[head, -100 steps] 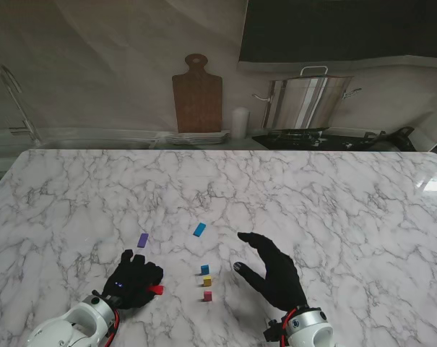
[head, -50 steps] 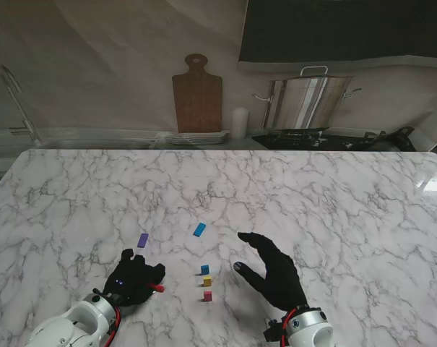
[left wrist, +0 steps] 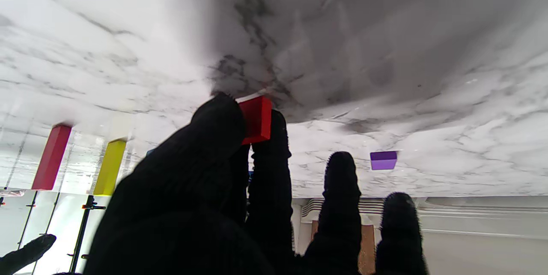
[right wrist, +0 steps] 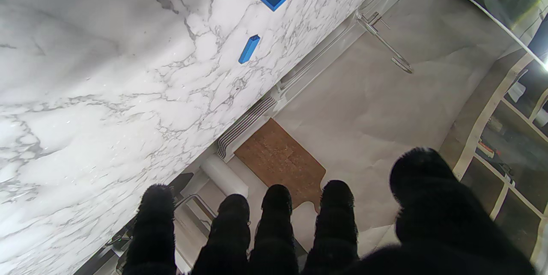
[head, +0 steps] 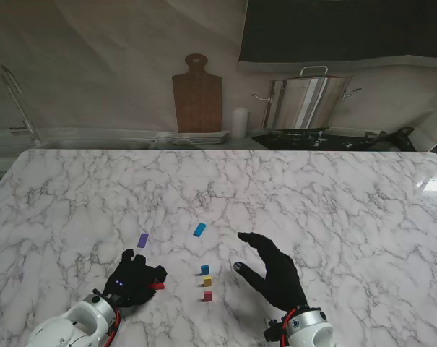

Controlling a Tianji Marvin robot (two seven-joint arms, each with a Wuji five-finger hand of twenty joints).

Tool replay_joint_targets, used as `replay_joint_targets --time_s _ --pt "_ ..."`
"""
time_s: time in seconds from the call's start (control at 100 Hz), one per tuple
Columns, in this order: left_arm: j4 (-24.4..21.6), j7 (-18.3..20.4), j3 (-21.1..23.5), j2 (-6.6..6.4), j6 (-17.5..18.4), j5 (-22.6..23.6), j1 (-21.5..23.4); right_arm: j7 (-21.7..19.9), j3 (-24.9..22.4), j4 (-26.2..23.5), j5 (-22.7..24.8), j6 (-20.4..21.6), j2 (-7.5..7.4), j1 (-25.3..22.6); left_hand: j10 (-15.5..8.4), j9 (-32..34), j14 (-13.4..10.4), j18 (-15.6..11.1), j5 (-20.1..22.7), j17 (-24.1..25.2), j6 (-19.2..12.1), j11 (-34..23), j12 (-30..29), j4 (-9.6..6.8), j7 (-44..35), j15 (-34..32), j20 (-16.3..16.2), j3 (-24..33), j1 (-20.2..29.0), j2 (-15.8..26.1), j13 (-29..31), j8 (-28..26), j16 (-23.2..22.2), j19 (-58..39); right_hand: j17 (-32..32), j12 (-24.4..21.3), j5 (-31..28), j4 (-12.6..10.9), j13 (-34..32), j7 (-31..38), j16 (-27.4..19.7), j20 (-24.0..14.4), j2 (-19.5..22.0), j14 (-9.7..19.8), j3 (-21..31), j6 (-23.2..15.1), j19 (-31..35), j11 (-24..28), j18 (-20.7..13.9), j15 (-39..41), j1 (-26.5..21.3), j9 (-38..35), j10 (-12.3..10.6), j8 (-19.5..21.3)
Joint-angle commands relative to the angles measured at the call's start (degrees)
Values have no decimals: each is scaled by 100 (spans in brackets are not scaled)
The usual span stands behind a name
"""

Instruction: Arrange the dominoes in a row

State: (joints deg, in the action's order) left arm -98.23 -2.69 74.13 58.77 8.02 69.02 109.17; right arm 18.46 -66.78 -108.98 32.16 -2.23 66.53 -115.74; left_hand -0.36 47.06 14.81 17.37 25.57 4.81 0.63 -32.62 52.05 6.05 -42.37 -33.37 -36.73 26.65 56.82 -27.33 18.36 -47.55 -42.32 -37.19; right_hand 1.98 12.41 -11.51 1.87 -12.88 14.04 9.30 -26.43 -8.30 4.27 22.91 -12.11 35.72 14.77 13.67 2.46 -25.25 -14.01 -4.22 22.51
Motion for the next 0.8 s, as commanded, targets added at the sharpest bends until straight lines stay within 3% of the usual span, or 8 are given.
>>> replay_joint_targets --time_s 0.0,0.17,0.21,0.47,0.65,0.79 --pt "118 94 -51 3 -8 -12 48 -15 -2 -14 -2 -26 2 -32 164 -349 172 91 170 79 -135 457 -298 -92 -140 37 0 -43 -33 134 -186 45 -7 126 6 28 171 -155 59 83 -73 -89 206 147 -111 -110 22 61 -193 -107 -110 188 -54 80" --pt "135 40 -109 13 -86 -53 19 -12 0 -16 0 -28 3 -33 231 -596 211 82 358 81 -144 168 -504 -115 -417 24 -91 -429 89 245 -247 161 -66 251 7 28 178 -154 63 80 -73 -88 206 147 -113 -109 21 58 -194 -108 -107 195 -52 78" --pt "141 42 -125 14 -96 -61 6 -11 0 -17 1 -28 3 -34 228 -653 210 80 348 72 -100 82 -558 -189 -532 10 -147 -670 153 320 -244 246 -85 293 5 28 174 -154 62 81 -73 -88 209 147 -111 -110 22 59 -191 -107 -109 192 -54 79" --pt "157 33 -202 19 -175 -93 -36 -12 4 -10 0 -29 3 -30 271 -578 234 82 611 75 -179 202 -400 -201 -1094 -34 -195 -806 384 586 -258 64 -118 335 8 28 172 -155 59 84 -73 -88 211 145 -111 -115 21 60 -195 -106 -111 191 -54 80" --pt "155 -23 -209 30 -181 -141 -44 -17 6 -3 -2 -31 2 -24 310 -651 223 99 782 83 -144 286 -347 -200 -1199 -38 -221 -855 469 516 -281 197 -119 331 7 29 177 -154 56 82 -73 -88 211 144 -112 -108 22 60 -189 -105 -111 194 -54 79" --pt "92 -79 -171 42 -145 -167 -10 -18 9 1 0 -33 2 -19 454 -1507 186 64 992 82 -198 -156 -770 -204 -1352 -65 -243 -875 443 359 -569 595 -160 494 7 29 175 -155 60 84 -73 -89 214 139 -113 -108 22 61 -195 -107 -110 192 -58 80"
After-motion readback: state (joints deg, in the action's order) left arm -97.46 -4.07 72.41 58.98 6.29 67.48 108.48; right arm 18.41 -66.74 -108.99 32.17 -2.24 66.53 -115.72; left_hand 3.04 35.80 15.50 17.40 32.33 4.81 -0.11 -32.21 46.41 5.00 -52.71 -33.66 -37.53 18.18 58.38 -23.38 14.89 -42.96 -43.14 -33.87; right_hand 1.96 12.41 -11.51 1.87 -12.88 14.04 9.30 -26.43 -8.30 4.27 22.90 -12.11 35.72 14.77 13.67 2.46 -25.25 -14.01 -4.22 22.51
